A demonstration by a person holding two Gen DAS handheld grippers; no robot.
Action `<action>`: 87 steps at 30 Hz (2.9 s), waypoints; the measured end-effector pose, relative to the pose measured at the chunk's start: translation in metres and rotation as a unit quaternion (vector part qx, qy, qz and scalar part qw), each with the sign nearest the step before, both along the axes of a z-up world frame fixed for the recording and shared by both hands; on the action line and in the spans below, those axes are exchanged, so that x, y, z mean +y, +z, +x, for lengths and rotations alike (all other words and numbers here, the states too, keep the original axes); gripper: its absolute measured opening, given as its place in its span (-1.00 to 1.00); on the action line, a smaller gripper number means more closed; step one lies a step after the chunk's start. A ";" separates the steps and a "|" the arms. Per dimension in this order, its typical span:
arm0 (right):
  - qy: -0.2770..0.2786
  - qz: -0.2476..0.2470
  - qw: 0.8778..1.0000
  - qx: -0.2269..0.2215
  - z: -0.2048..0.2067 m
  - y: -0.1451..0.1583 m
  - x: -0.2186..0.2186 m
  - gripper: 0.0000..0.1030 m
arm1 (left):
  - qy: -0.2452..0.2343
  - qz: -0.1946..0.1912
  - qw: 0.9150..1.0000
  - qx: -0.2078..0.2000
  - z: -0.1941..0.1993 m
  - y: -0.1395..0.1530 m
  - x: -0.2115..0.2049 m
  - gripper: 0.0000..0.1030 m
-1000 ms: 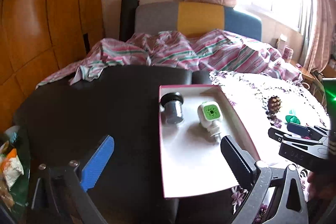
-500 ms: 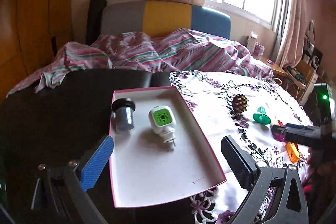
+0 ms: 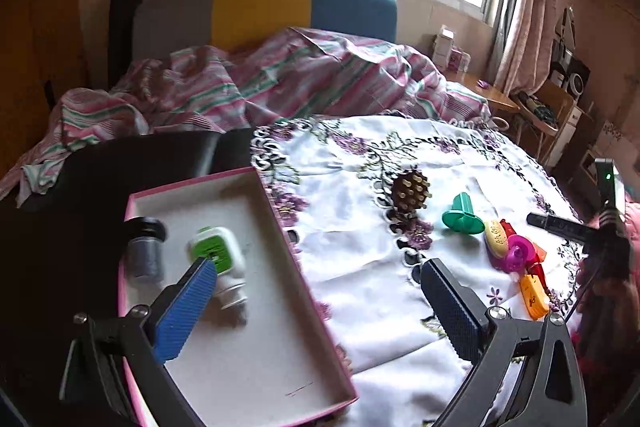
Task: Organize rigid objects
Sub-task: 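Move the left gripper to the brown spiky hair roller and grasp it, then carry the roller into the tray while the right gripper grasps the green spool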
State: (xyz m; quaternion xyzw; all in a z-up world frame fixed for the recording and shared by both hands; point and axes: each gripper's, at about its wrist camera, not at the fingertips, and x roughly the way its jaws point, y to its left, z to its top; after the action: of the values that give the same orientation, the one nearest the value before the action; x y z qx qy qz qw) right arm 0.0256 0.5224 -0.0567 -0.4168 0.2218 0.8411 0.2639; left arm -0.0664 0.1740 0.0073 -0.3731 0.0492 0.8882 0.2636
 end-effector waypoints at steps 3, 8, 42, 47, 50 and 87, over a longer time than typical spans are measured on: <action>0.003 -0.018 1.000 0.015 0.001 0.001 0.002 0.17 | -0.014 -0.011 1.000 -0.011 -0.014 -0.008 0.029 0.99; 0.002 -0.015 1.000 0.022 0.003 0.006 0.003 0.17 | -0.044 -0.028 0.999 -0.011 -0.034 -0.021 0.082 0.93; -0.005 -0.021 1.000 0.008 0.001 0.002 0.008 0.17 | -0.125 -0.012 0.986 -0.114 -0.132 -0.113 0.215 0.37; 0.000 -0.016 1.000 0.009 0.000 0.003 0.007 0.17 | -0.129 -0.014 0.985 -0.111 -0.130 -0.115 0.217 0.22; 0.007 -0.014 1.000 0.007 -0.002 0.003 0.004 0.17 | -0.117 -0.008 0.987 -0.106 -0.127 -0.110 0.210 0.22; 0.107 -0.109 0.982 -0.108 -0.140 -0.059 -0.025 -0.41 | -0.059 0.038 0.997 -0.044 -0.017 -0.020 0.034 0.22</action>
State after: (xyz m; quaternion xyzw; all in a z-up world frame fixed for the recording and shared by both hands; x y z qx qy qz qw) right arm -0.1146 0.4975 -0.1160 -0.5529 0.2366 0.7852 0.1474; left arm -0.0833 0.2078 -0.0123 -0.3983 0.0252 0.8549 0.3314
